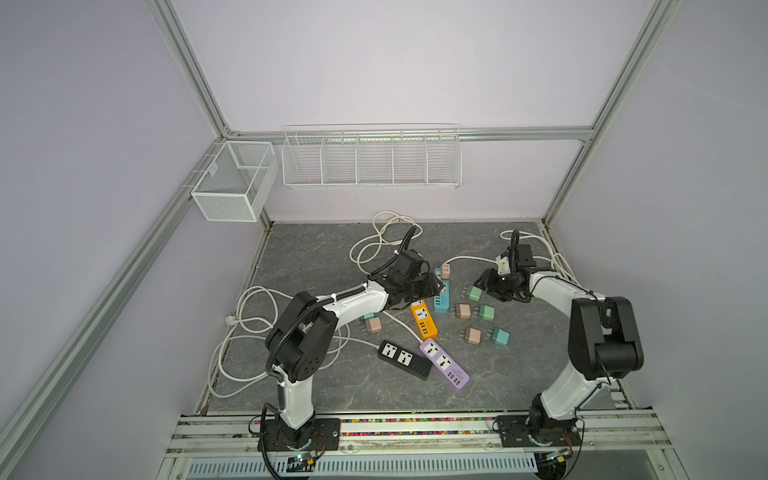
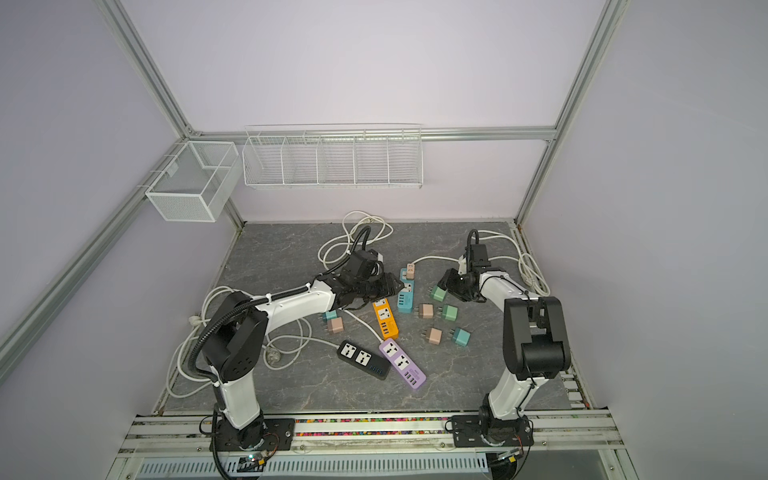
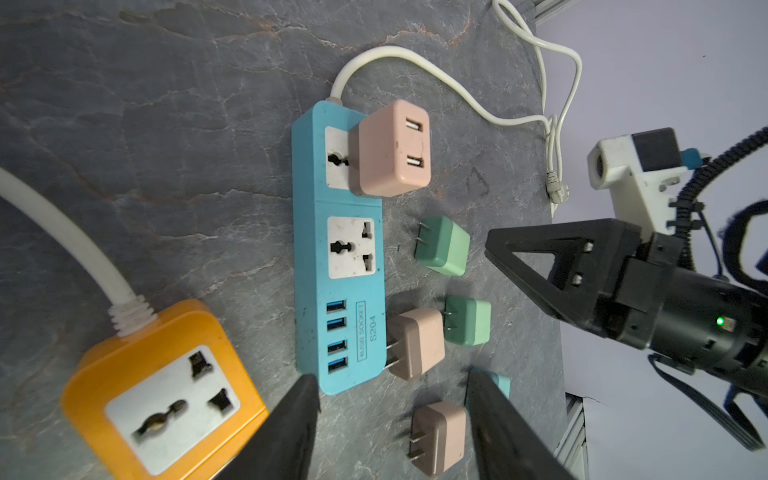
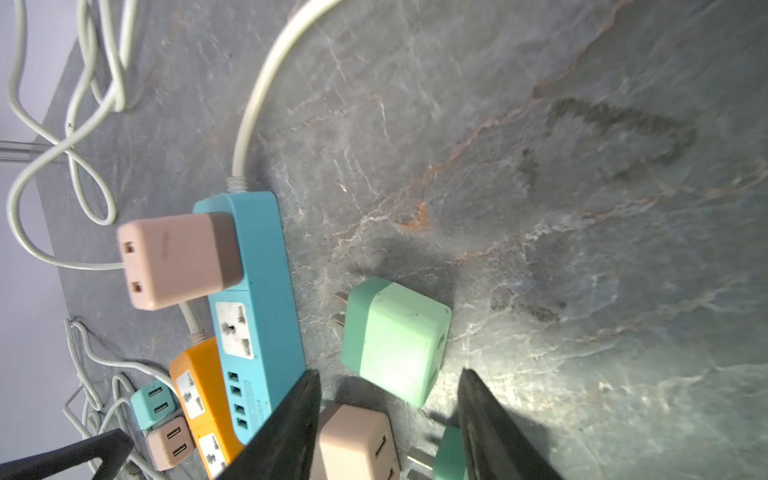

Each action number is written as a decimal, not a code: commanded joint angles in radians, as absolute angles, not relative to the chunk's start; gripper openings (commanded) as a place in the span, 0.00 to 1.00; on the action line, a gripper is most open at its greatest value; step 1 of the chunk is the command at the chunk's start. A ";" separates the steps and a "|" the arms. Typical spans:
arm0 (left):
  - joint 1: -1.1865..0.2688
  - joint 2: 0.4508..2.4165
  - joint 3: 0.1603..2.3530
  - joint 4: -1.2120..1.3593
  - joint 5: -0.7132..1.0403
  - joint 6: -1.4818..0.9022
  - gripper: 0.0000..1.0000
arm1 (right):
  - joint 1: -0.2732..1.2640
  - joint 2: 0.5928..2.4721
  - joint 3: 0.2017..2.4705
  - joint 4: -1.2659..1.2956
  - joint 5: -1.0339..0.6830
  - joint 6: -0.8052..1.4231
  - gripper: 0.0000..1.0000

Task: Pull the plug off the socket
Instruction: 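Lower mint adapter and open right gripper while left releases the strip, then move right gripper onto pink adapter on teal strip while left grips strip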

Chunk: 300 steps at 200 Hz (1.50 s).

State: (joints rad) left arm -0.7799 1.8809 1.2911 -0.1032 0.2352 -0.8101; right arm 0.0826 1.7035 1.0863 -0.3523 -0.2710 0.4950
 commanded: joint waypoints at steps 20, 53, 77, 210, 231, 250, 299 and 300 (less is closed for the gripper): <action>-0.778 1.915 1.353 -0.121 0.222 -0.801 0.59 | 0.154 1.637 1.142 -0.451 -0.184 0.447 0.61; -0.768 1.945 1.390 -0.124 0.235 -0.804 0.59 | 0.251 1.634 1.201 -0.506 -0.110 0.429 0.64; -0.760 1.966 1.406 -0.122 0.239 -0.810 0.59 | 0.298 1.643 1.238 -0.522 -0.083 0.434 0.65; -0.723 2.083 1.475 -0.101 0.250 -0.828 0.54 | 0.436 1.858 1.490 -0.588 0.066 0.438 0.71; -0.714 2.101 1.485 -0.098 0.253 -0.832 0.52 | 0.437 1.879 1.501 -0.587 0.097 0.443 0.71; -0.705 2.118 1.489 -0.093 0.254 -0.834 0.49 | 0.437 1.908 1.527 -0.593 0.102 0.443 0.70; -0.693 2.173 1.516 -0.068 0.285 -0.834 0.44 | 0.440 1.991 1.608 -0.622 0.105 0.434 0.67; -0.693 2.174 1.517 -0.069 0.287 -0.834 0.44 | 0.439 1.993 1.609 -0.623 0.105 0.434 0.67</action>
